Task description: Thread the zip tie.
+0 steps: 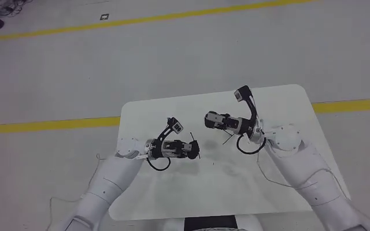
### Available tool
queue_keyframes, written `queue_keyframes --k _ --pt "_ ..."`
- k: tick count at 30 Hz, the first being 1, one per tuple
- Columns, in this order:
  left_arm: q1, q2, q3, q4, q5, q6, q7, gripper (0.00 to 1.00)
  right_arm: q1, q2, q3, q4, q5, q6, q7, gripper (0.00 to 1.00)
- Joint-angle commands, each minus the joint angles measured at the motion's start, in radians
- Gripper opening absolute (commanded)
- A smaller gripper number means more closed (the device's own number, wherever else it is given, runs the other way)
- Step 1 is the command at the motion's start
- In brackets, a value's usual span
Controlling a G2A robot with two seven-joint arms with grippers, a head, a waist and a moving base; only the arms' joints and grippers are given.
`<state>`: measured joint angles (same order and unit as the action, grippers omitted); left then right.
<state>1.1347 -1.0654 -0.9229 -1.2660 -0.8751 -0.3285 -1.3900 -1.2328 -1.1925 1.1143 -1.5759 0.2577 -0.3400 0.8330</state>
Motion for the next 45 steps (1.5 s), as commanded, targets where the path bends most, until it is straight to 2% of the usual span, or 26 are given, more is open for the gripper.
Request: queue_keyframes --k 1,8,10,17,26,27,28,29,34,39,42,45 --pt "-0.010 0.010 0.015 0.003 0.004 -0.011 0.000 0.00 0.010 -0.002 -0.011 0.010 -0.006 0.000 0.006 1.00" --pt "-0.009 0.010 0.015 0.001 0.006 -0.009 0.007 0.00 0.010 -0.002 -0.011 0.010 -0.006 0.000 0.006 1.00" --pt "-0.004 0.010 0.018 -0.023 0.025 0.002 0.030 0.00 0.008 -0.002 -0.027 0.000 -0.043 0.006 0.007 1.00" --pt "0.000 0.020 -0.009 -0.045 0.018 0.032 0.005 0.00 0.055 -0.012 -0.078 0.044 -0.049 0.000 0.044 1.00" --pt "0.022 0.028 -0.028 -0.065 0.021 0.043 0.002 0.00 0.083 -0.024 -0.113 0.070 -0.034 0.000 0.071 1.00" --pt "0.024 0.029 -0.030 -0.068 0.021 0.045 0.003 0.00 0.085 -0.025 -0.114 0.072 -0.035 0.000 0.073 0.76" --pt "0.025 0.030 -0.031 -0.069 0.022 0.046 0.004 0.00 0.086 -0.026 -0.114 0.073 -0.036 0.000 0.077 0.47" --pt "0.027 0.030 -0.033 -0.071 0.024 0.047 0.005 0.00 0.087 -0.026 -0.114 0.074 -0.036 0.000 0.078 0.41" --pt "0.032 0.034 -0.040 -0.078 0.032 0.055 0.003 0.00 0.094 -0.027 -0.111 0.077 -0.043 0.000 0.115 0.26" --pt "0.036 0.036 -0.044 -0.082 0.038 0.061 0.004 0.00 0.094 -0.027 -0.110 0.080 -0.041 0.000 0.149 0.19" --pt "0.038 0.037 -0.044 -0.083 0.040 0.062 0.003 0.00 0.094 -0.026 -0.108 0.080 -0.040 0.000 0.168 0.20" --pt "0.040 0.038 -0.044 -0.082 0.042 0.064 0.005 0.00 0.094 -0.026 -0.109 0.077 -0.041 0.000 0.191 0.16"
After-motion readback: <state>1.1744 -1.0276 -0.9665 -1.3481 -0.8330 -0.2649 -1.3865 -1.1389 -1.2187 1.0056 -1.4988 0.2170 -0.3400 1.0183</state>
